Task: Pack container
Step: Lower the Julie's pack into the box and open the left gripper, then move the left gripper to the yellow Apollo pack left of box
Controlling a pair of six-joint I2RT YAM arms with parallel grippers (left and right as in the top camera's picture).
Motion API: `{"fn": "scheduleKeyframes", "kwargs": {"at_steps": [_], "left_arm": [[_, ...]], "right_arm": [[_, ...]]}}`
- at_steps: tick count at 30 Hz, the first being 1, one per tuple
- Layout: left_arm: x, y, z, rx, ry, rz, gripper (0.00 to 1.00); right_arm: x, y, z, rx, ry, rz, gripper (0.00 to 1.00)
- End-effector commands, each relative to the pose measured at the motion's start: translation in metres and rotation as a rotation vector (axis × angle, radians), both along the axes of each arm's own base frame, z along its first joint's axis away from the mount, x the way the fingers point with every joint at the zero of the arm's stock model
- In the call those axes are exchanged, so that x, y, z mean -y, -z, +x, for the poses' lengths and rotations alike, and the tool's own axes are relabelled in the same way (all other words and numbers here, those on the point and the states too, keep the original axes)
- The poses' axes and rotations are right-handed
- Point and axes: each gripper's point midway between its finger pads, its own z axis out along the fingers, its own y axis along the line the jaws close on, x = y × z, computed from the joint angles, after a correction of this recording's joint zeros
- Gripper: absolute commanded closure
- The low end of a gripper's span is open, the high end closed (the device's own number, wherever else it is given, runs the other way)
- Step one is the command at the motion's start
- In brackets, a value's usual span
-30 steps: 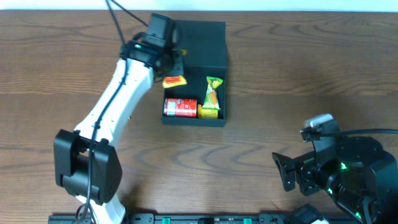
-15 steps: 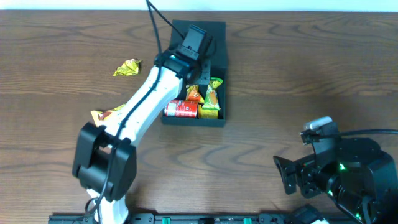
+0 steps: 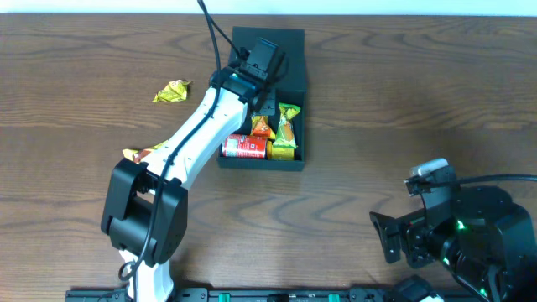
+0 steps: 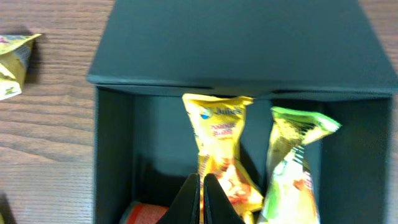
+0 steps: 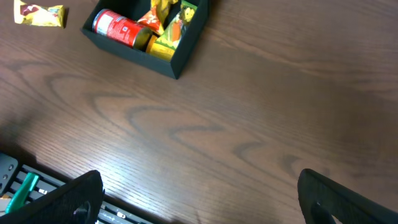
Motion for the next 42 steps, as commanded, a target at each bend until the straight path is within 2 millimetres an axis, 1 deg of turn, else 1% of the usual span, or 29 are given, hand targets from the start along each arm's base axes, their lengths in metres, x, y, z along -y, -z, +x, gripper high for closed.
{"fn": "scheduleKeyframes", "kwargs": {"at_steps": [1,5,9,12,16,19,21,25,27,30,34,37,42], "left_arm": [[-0.007,0.022,0.006,-0.036,-0.002,0.038,0.94],[-0.008,0.05,0.006,-0.085,0.003,0.071,0.95],[-0.009,0.073,0.007,-0.115,-0.001,0.086,0.94],[-0.009,0.079,0.009,-0.116,-0.002,0.091,0.95],[-0.013,0.082,0.015,-0.093,-0.013,0.112,0.95],[-0.013,0.09,0.015,-0.107,-0.008,0.116,0.94],[-0.009,0.096,0.013,-0.125,0.002,0.098,0.95],[0.0,0.098,0.013,-0.131,0.019,0.053,0.94],[0.012,0.098,0.011,-0.148,0.043,-0.006,0.94],[0.024,0.098,0.008,-0.161,0.068,-0.056,0.94],[0.031,0.098,0.005,-0.163,0.077,-0.066,0.94],[0.042,0.097,0.0,-0.18,0.101,-0.108,0.94],[0.041,0.098,-0.001,-0.18,0.09,-0.097,0.95]], "right_arm": [[0.003,-0.002,0.001,0.01,0.005,-0.011,0.01],[0.002,-0.002,0.001,0.01,0.004,-0.01,0.01],[0.002,-0.002,0.001,0.01,0.004,-0.01,0.01],[0.002,-0.002,0.001,0.01,0.005,-0.01,0.01],[0.002,-0.003,0.001,0.009,0.008,-0.006,0.01],[0.002,-0.003,0.001,0.007,0.016,0.0,0.01],[0.002,-0.003,0.001,0.006,0.019,0.002,0.01],[0.002,-0.003,0.001,0.008,0.019,0.003,0.01],[0.002,-0.003,0.001,0.008,0.019,0.003,0.01],[0.002,-0.003,0.001,0.008,0.019,0.004,0.01],[0.002,-0.003,0.001,0.007,0.018,0.003,0.01],[0.002,-0.003,0.001,0.007,0.019,0.003,0.01],[0.002,-0.003,0.001,0.006,0.018,0.002,0.01]]}}
